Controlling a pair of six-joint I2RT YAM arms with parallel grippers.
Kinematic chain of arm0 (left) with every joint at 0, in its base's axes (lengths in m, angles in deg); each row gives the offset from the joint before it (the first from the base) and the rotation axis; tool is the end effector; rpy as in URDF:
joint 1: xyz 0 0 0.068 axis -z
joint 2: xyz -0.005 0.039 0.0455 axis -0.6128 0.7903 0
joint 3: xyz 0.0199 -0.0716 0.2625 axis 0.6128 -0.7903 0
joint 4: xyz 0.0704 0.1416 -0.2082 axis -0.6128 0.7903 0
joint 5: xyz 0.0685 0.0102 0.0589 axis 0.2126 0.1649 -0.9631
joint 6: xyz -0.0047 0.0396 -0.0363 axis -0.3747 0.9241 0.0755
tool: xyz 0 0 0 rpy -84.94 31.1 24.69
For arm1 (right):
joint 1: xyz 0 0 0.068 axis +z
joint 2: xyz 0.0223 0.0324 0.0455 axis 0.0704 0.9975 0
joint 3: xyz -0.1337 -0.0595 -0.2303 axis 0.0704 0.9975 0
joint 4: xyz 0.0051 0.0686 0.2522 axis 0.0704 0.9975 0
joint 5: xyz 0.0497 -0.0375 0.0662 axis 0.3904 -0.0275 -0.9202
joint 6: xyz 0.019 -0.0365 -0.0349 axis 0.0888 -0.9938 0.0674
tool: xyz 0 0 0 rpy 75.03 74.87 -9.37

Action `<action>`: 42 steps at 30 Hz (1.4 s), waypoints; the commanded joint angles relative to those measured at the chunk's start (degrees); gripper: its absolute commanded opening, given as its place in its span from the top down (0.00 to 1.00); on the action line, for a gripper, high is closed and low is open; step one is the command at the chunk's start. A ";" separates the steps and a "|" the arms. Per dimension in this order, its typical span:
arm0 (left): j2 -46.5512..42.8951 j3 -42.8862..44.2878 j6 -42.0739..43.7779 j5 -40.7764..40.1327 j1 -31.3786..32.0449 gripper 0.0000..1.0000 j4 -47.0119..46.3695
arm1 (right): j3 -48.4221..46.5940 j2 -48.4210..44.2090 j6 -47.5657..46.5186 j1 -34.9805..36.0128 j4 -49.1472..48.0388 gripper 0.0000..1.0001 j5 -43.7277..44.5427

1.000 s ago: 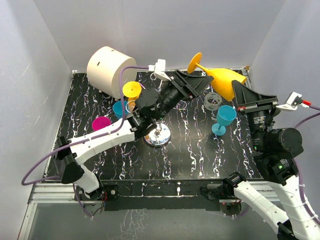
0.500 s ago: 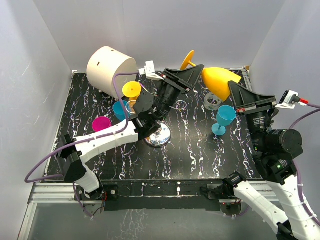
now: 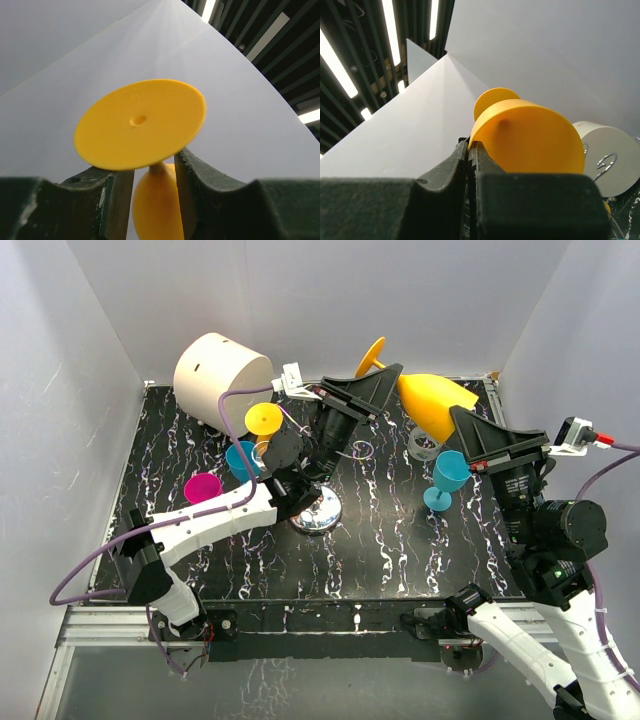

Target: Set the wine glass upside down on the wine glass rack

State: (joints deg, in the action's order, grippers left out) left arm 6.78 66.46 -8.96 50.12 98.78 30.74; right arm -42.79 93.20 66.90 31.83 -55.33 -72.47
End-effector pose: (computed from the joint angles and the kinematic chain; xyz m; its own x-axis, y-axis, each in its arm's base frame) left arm 0.1824 -0.2998 0.4701 -0.3219 -0.9237 -0.2079 0.6722 -0.0683 -0.7372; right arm 0.0803 0.0370 0.4670 -0.0920 0.9100 -0.4043 -0.5406 0.2953 0.7878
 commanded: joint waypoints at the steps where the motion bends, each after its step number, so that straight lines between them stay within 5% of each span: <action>1: -1.81 2.36 0.67 -1.31 0.01 0.67 -3.05 | -0.77 0.72 -1.35 0.14 -5.89 1.00 -8.11; 10: -3.99 0.13 2.73 -1.29 0.00 0.98 -5.75 | -0.72 1.00 -0.93 0.13 -4.77 1.00 -10.33; 16: -5.43 -0.89 5.08 -1.28 0.00 1.00 -6.60 | -0.71 0.80 -0.63 0.16 -2.97 0.99 -9.01; 20: -6.17 -0.41 7.26 -0.80 0.00 1.00 -5.45 | -1.65 0.72 -0.35 0.11 -0.40 0.47 -7.16; 23: -6.46 0.88 10.85 1.32 0.00 1.00 -4.72 | -2.98 0.82 -0.35 0.14 2.53 0.33 -5.88; 32: -11.06 -0.08 27.27 11.50 0.01 1.00 -2.37 | -4.08 -0.17 -4.01 0.11 11.68 0.20 -5.53; 42: -22.06 -4.48 44.11 13.79 0.00 1.00 14.41 | -5.65 -1.28 -9.58 0.13 22.50 0.15 -11.69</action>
State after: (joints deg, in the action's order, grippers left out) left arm -10.36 63.07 26.29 61.72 98.98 38.95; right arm -45.48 92.39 60.65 31.72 -37.49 -81.80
